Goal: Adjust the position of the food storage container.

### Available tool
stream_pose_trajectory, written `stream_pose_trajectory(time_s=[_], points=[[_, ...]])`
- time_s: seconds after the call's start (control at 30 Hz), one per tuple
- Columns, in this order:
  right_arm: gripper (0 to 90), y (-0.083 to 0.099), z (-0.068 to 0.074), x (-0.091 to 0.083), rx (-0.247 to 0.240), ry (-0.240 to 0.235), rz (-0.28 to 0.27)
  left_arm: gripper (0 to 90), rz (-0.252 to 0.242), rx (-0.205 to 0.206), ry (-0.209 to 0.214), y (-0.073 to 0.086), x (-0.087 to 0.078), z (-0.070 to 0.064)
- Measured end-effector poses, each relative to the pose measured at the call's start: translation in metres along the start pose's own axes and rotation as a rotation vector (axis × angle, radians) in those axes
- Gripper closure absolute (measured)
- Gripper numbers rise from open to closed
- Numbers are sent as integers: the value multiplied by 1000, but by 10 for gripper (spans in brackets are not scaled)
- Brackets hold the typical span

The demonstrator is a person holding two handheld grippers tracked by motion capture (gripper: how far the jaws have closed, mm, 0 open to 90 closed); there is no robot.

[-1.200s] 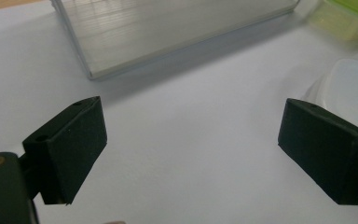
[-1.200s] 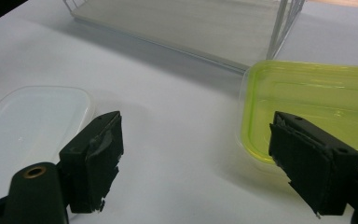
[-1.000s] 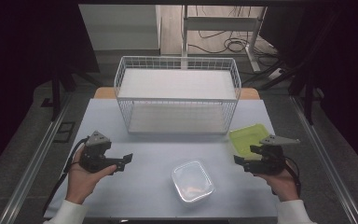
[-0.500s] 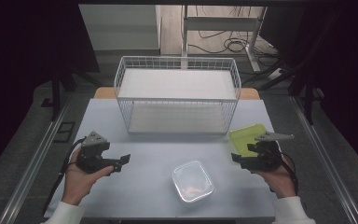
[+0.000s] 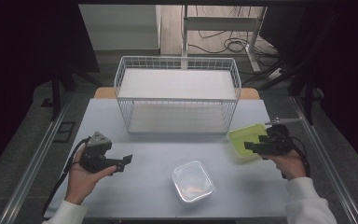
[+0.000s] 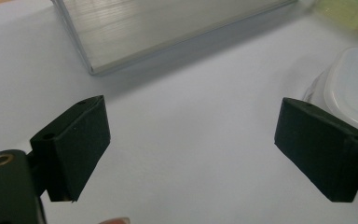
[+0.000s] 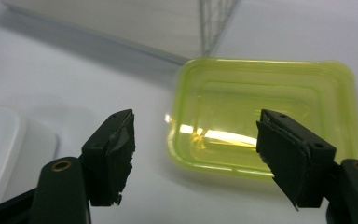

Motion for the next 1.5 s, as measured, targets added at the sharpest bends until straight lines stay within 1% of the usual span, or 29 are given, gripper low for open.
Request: stream_pose_trajectory(time_s=[0.07, 0.13, 0.23, 0.33, 0.4, 0.53, 0.63, 0.67, 0.73, 0.8, 0.87, 0.9, 0.93, 0.97, 1.03, 1.1, 1.2, 1.23, 1.27, 1.3, 1.4, 1.5], points=[[302, -6, -8, 0, 20, 18, 8, 92, 5, -1, 0, 1, 1, 0], [327, -12, -17, 0, 46, 34, 13, 91, 15, 9, -6, 2, 2, 0], [365, -21, -30, 1, 61, 54, 17, 86, 25, 10, -6, 4, 4, 1], [382, -27, -44, 5, 78, 66, 36, 83, 32, 8, -4, 6, 5, 0], [391, -29, -50, 8, 87, 70, 46, 83, 37, 11, -6, 7, 5, 1], [407, -32, -62, 16, 97, 86, 84, 83, 45, 19, -7, 9, 5, 0], [420, -33, -71, 22, 114, 119, 118, 83, 50, 25, -7, 10, 7, -1], [436, -34, -74, 24, 113, 129, 126, 83, 51, 26, -6, 10, 7, -2], [478, -36, -77, 26, 129, 137, 129, 82, 54, 29, -5, 11, 8, -3], [533, -39, -81, 28, 133, 139, 135, 81, 55, 31, -5, 11, 8, -3], [598, -41, -87, 31, 132, 158, 146, 81, 55, 31, -4, 11, 8, -3], [625, -42, -90, 32, 139, 165, 147, 81, 56, 33, -4, 11, 9, -3], [653, -42, -93, 32, 148, 170, 150, 81, 58, 34, -1, 12, 9, -3], [678, -41, -96, 34, 167, 168, 162, 82, 60, 35, 3, 12, 9, -3], [731, -38, -101, 39, 167, 174, 184, 83, 66, 37, 9, 12, 11, -4], [783, -36, -107, 42, 156, 199, 206, 83, 72, 40, 10, 13, 13, -5], [853, -36, -113, 44, 165, 209, 204, 83, 79, 45, 6, 14, 14, -4], [853, -36, -113, 44, 165, 209, 204, 82, 79, 45, 6, 14, 14, -4], [884, -36, -120, 44, 166, 212, 200, 83, 78, 43, 3, 14, 13, -3], [886, -36, -121, 44, 177, 215, 198, 82, 78, 43, 2, 14, 13, -3], [887, -33, -130, 46, 173, 224, 211, 82, 75, 36, -1, 14, 14, -2], [887, -29, -135, 49, 176, 229, 223, 83, 83, 30, 1, 17, 15, -1]])
Point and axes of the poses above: each handheld gripper's, and its own axes: x roughly forward along the jaws, y roughly out of its underside, z roughly to its left, the point moved 9 cm from there along x, roughly forward along the jaws, and after that the axes turned 12 degrees about x, right-handed, at the moved point
